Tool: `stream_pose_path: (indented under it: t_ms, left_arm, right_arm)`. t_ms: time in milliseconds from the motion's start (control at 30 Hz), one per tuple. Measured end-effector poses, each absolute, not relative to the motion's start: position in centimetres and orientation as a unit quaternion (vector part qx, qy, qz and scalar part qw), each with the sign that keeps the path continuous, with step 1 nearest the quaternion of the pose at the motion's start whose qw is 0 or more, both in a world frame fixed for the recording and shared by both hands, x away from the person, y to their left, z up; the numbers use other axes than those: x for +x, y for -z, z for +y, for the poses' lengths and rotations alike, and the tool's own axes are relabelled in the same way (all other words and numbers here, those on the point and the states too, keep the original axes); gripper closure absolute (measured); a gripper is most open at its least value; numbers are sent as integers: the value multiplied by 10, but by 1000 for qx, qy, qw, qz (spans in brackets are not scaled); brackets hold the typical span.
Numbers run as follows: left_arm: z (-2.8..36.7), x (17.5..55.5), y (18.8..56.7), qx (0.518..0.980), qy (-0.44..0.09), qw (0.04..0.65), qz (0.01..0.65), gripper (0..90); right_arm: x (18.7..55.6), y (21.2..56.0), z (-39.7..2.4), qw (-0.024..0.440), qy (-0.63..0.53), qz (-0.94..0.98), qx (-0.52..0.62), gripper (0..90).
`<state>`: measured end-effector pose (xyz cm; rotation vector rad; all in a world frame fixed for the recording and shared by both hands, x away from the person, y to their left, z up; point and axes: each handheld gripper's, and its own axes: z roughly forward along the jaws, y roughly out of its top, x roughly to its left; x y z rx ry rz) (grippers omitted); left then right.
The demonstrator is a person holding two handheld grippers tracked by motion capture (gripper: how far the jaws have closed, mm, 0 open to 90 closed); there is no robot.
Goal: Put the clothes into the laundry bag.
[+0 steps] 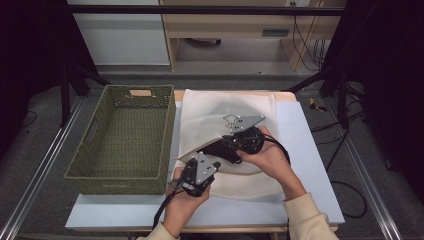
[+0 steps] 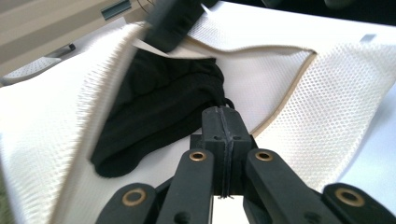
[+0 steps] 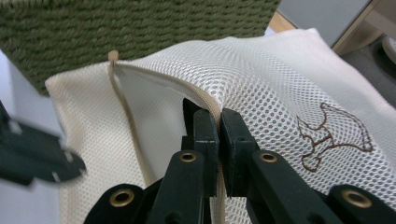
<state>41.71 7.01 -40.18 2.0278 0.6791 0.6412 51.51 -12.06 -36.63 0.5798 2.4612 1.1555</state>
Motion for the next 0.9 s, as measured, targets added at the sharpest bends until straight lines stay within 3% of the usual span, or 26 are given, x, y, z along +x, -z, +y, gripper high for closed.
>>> stream_pose_path:
  t_ms: [900]
  left_arm:
    - [133,424,354,768,-268,478,333,900]
  right_arm:
    - [499,427,-101,171,-337,906,190,854]
